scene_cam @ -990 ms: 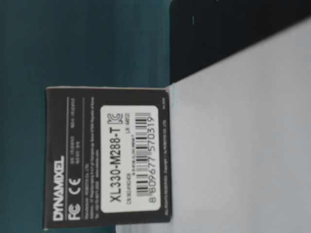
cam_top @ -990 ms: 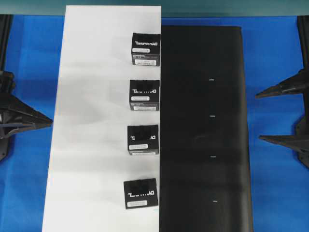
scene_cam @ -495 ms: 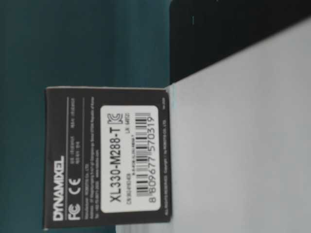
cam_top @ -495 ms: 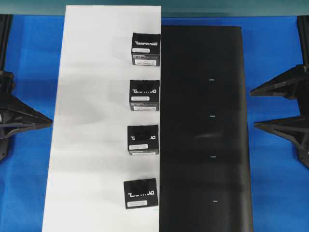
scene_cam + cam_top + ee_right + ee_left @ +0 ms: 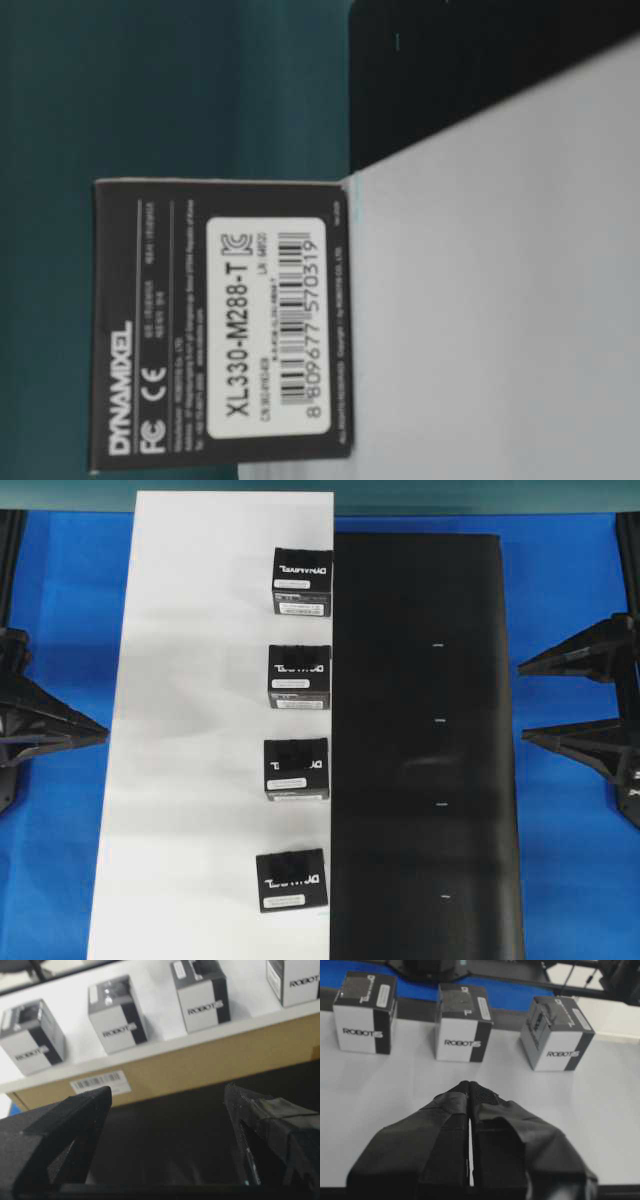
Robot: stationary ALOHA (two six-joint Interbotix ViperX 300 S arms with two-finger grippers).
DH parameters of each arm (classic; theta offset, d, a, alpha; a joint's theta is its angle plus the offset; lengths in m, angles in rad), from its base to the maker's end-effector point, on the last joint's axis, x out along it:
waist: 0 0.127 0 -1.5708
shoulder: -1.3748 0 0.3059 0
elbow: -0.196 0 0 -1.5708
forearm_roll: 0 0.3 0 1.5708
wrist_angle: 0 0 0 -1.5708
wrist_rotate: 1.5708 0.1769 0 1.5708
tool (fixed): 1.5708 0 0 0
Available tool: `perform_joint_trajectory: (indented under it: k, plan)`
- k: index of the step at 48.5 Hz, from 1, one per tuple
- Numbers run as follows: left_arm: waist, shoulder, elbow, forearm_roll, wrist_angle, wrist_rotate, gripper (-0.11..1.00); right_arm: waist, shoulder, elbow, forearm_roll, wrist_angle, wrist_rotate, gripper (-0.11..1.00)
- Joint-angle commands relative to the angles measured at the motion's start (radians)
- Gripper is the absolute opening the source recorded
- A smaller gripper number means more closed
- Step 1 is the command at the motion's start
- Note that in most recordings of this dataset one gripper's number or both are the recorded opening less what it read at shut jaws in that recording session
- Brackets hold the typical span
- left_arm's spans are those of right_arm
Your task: Place the box from the black base onto the white base.
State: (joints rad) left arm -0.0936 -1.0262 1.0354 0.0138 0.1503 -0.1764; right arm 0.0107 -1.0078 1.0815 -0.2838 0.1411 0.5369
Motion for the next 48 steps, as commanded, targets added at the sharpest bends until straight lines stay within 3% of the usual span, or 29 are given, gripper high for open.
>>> perform_joint_trajectory:
  k: [1,10,22,42,48]
  plan:
    - [-0.002,-0.003,-0.028,0.003,-0.008,-0.006,-0.02,0.002,0.002,-0.005,-0.009,0.009,-0.008,0.95]
    - [-0.002,-0.005,-0.026,0.003,0.015,-0.012,-0.02,0.012,-0.005,-0.003,-0.031,0.020,-0.029,0.95]
    - [-0.002,-0.034,-0.025,0.003,0.014,-0.017,-0.02,0.025,-0.057,-0.005,-0.008,0.227,-0.012,0.95]
    - [-0.003,-0.055,-0.008,0.003,0.012,-0.017,-0.02,0.041,-0.077,-0.003,-0.023,0.224,-0.025,0.91]
    - [-0.002,-0.052,-0.006,0.003,-0.038,-0.009,-0.02,0.043,-0.075,0.009,-0.031,0.186,-0.025,0.91]
